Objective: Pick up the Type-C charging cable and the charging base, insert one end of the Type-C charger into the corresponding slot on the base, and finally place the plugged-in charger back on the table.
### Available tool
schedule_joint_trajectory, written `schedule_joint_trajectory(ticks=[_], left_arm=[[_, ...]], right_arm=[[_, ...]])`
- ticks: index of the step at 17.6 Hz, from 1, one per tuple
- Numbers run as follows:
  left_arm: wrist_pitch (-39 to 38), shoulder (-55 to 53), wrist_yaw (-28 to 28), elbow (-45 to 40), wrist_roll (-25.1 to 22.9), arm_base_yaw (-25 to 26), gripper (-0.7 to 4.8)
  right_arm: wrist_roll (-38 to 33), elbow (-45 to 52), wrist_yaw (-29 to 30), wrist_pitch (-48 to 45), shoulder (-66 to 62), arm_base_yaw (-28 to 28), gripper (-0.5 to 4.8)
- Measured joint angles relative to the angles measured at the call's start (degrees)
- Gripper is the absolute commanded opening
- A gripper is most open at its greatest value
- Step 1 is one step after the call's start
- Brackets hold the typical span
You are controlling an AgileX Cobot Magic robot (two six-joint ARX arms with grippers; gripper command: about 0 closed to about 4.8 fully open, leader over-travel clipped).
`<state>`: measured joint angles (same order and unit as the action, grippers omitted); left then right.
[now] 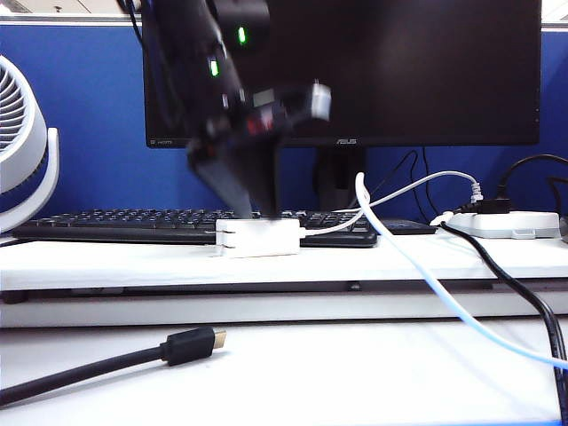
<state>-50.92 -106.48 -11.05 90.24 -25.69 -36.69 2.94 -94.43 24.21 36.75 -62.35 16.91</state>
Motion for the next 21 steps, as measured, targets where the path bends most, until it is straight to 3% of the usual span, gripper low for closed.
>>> schedule_joint_trajectory(ticks=[1,2,7,11,13,17,20,21], left_arm=[[-0.9,1.7,0.0,1.4,0.5,0.0,0.51],[-1.3,4.0,0.0,2.7,1.2,0.0,-0.06],[-2.0,16.5,0.0,9.1,5.9,0.0,-0.06],[1.2,34.8,-0.2,11.5,9.3,0.0,-0.06],[0.1,42.4,-0.1,11.7,9.3,0.0,-0.06],[-10.6,53.6,1.7,11.7,9.3,0.0,-0.06],[-18.9,63.2,3.4,11.6,9.6,0.0,-0.06],[-20.2,64.8,3.7,11.6,9.6,0.0,-0.06]], right_arm=[[0.0,0.0,0.0,0.0,0.0,0.0,0.67],[0.0,0.0,0.0,0.0,0.0,0.0,-0.04],[0.1,0.0,-4.4,0.7,3.0,0.0,-0.06],[0.1,3.0,-7.4,16.0,13.1,0.4,-0.06],[0.1,11.9,-8.3,15.2,21.0,0.3,-0.06],[0.1,38.9,-6.2,0.6,38.0,0.3,-0.06],[0.1,65.3,-6.7,-18.9,49.4,0.2,-0.06],[-0.5,69.1,-8.0,-19.4,50.0,0.2,-0.06]])
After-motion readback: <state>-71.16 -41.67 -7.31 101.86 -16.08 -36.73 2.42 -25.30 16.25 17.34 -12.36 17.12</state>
